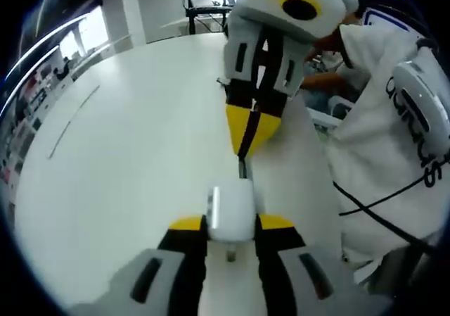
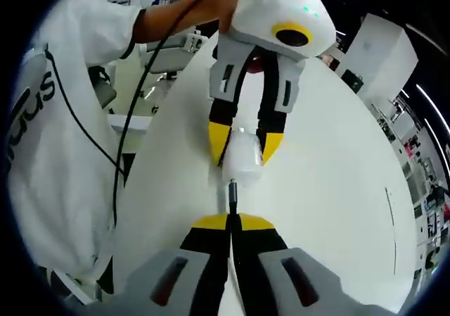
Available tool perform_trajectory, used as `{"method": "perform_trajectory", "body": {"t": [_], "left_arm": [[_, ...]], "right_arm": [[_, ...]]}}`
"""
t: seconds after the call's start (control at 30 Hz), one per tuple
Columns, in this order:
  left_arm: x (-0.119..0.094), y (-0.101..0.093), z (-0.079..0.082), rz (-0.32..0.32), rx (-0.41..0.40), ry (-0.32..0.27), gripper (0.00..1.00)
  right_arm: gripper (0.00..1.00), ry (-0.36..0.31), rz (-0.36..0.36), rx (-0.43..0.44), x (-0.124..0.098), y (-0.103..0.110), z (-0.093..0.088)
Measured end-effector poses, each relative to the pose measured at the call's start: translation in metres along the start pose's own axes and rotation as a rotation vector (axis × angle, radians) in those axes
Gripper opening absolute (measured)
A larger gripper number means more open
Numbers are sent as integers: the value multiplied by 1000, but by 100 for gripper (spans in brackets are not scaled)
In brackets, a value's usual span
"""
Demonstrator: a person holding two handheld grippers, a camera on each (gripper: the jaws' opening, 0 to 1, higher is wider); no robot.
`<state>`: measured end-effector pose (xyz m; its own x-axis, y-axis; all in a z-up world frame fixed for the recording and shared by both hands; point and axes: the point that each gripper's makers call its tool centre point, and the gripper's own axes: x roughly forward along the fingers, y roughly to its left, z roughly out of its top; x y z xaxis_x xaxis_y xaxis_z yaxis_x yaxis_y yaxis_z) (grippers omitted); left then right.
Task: Plug the desk Type‑C cable into the charger adapter.
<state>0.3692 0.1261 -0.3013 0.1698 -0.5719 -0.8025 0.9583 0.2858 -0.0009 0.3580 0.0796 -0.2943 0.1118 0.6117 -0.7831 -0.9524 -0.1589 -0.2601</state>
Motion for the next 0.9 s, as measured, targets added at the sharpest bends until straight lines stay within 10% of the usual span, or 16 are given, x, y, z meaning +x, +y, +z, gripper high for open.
{"method": "perform_trajectory", "body": {"t": [0.47, 0.9], "left_arm": [[1, 0, 1, 0, -4, 11, 25], [0, 0, 1, -1, 10, -24, 26]], "right_arm": [[1, -4, 10, 23, 0, -1, -1], [3, -249, 85, 120, -1, -3, -1]]}}
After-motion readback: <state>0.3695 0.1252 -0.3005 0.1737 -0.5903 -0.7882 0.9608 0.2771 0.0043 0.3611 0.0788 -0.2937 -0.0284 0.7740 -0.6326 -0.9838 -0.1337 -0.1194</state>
